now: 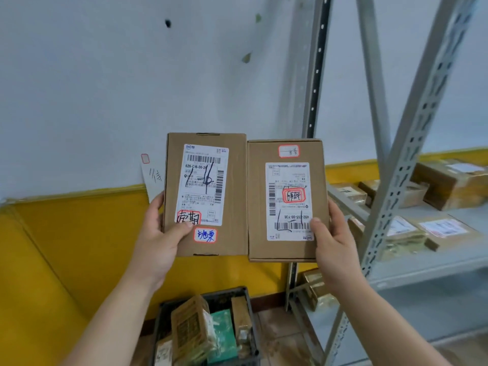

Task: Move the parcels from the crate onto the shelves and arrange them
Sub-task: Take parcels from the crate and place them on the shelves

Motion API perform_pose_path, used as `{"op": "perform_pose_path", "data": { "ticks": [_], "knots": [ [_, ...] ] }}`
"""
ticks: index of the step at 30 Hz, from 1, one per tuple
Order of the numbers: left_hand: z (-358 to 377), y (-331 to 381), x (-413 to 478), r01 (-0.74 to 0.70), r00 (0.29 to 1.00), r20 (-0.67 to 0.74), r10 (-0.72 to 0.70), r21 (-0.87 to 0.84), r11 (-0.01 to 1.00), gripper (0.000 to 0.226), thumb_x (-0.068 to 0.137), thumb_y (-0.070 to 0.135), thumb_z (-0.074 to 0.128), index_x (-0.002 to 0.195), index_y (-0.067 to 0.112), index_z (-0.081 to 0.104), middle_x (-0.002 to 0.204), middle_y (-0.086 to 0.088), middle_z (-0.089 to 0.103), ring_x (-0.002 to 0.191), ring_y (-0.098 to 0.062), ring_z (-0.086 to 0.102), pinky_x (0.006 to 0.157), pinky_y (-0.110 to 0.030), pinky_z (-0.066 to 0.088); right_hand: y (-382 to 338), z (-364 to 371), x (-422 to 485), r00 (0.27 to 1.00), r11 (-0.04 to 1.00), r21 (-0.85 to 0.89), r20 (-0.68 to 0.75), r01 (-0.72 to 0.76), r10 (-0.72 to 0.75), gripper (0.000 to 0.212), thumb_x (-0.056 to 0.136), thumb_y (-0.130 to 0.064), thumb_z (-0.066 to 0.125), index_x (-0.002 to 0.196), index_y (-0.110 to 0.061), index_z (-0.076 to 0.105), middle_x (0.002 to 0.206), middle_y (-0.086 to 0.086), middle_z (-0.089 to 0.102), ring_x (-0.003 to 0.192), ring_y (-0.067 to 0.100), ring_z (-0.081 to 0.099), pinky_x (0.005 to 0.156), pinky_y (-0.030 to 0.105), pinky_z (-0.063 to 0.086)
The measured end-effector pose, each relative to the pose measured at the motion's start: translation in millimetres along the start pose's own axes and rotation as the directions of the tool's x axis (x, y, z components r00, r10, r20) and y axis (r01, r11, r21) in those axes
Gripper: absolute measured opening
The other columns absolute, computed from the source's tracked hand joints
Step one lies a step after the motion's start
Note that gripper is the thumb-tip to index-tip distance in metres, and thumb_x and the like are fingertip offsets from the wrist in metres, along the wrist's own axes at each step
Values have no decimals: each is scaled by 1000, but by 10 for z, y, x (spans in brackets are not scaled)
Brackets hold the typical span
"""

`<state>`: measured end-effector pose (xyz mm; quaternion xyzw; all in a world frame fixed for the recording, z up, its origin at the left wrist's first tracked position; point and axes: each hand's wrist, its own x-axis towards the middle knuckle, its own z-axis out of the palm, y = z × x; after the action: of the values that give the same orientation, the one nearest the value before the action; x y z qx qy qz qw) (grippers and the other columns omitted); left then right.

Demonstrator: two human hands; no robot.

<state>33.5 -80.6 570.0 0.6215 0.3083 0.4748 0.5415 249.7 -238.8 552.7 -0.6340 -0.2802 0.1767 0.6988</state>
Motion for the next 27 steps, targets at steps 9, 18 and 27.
{"op": "perform_pose_path", "data": {
  "ticks": [9, 18, 27],
  "knots": [
    [314, 62, -262, -4, 992, 124, 7, -21, 1000, 58, 91, 5, 61, 137, 35, 41, 113, 7, 68, 97, -9, 69, 67, -23, 58, -135, -474, -420, 992, 999, 29, -125, 24, -20, 37, 101, -19, 53, 121, -50, 51, 109, -13, 68, 93, 6, 71, 78, 35, 60],
    [698, -164, -580, 155, 928, 352, -126, -55, 986, 67, 90, 7, 62, 145, 33, 33, 114, 2, 66, 96, -18, 69, 72, -35, 56, 33, -970, -1122, 903, 997, -8, -425, -80, 69, 40, 100, -19, 57, 132, -41, 50, 111, -8, 69, 94, 13, 71, 84, 41, 59],
    [1789, -48, -1070, 214, 826, 541, -156, -45, 976, 62, 89, 5, 64, 132, 40, 36, 108, 10, 65, 92, -17, 70, 67, -31, 57, -85, -2032, -1530, 779, 1000, 3, -627, -8, 8, 38, 100, -13, 55, 108, -50, 55, 109, 1, 71, 96, 21, 71, 83, 42, 58]
  ]
}}
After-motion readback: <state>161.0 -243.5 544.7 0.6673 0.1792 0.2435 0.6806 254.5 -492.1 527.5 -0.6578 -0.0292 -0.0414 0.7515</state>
